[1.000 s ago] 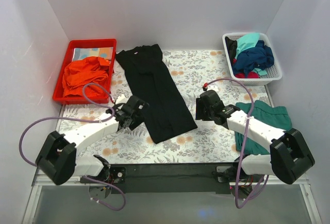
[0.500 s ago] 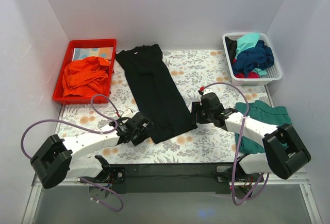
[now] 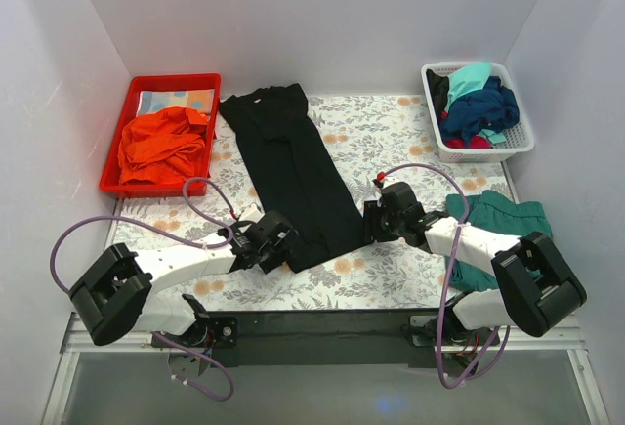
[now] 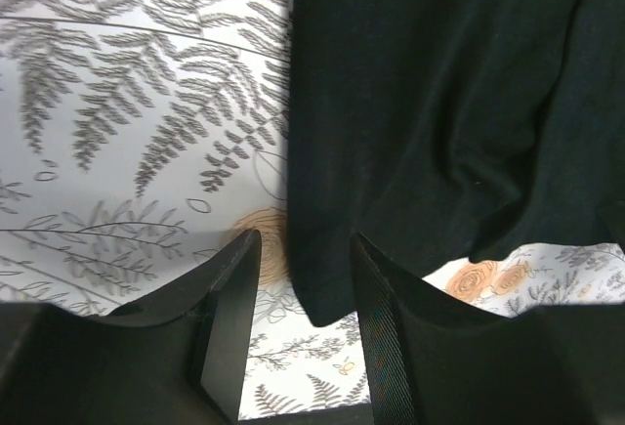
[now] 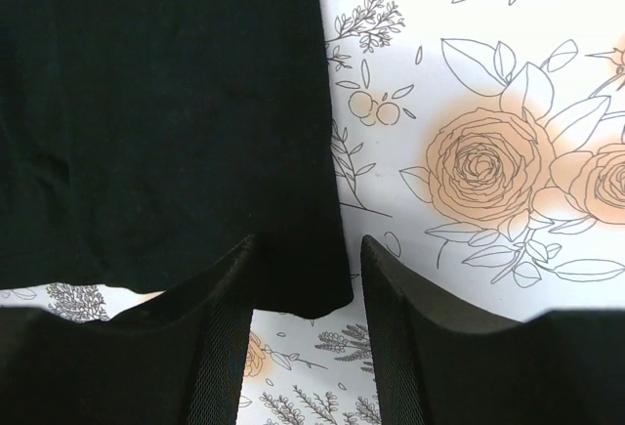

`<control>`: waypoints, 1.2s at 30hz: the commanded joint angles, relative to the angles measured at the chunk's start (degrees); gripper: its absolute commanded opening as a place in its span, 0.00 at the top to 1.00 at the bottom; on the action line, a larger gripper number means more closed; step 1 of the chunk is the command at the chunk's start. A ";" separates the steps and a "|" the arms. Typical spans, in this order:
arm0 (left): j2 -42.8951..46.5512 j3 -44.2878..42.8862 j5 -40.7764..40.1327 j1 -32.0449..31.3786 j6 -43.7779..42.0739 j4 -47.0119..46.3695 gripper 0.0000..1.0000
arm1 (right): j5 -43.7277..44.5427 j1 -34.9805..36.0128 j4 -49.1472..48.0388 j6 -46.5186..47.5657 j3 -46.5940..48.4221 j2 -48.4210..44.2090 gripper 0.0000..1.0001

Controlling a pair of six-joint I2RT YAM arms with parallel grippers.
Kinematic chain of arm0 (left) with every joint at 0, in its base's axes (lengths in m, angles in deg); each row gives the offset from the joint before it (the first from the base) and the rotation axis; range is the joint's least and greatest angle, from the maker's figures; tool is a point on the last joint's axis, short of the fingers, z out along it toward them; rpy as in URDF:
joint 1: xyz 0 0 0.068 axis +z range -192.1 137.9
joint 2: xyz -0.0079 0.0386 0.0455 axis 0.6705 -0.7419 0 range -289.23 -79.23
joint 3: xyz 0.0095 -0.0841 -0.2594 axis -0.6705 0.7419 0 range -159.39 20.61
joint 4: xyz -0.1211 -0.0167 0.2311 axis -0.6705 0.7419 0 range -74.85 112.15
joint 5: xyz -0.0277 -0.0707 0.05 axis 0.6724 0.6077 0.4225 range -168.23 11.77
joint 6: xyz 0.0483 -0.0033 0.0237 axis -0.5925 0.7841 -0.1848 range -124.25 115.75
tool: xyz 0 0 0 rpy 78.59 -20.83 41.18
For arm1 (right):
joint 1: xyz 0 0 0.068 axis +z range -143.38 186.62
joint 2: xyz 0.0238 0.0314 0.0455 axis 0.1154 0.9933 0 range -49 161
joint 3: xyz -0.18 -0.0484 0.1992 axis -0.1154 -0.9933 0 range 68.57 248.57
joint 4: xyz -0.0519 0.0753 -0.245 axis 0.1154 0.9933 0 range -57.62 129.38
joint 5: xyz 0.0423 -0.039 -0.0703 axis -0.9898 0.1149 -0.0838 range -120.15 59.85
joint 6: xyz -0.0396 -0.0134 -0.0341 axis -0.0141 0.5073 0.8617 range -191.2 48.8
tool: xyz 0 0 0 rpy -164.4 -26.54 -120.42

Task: Fold and stack the t-shirts
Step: Rotate the tshirt 60 degrees

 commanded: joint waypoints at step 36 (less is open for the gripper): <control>12.49 7.26 -0.37 -5.51 19.48 16.37 1.00 | 0.64 1.24 6.69 -6.98 -11.00 -17.19 0.99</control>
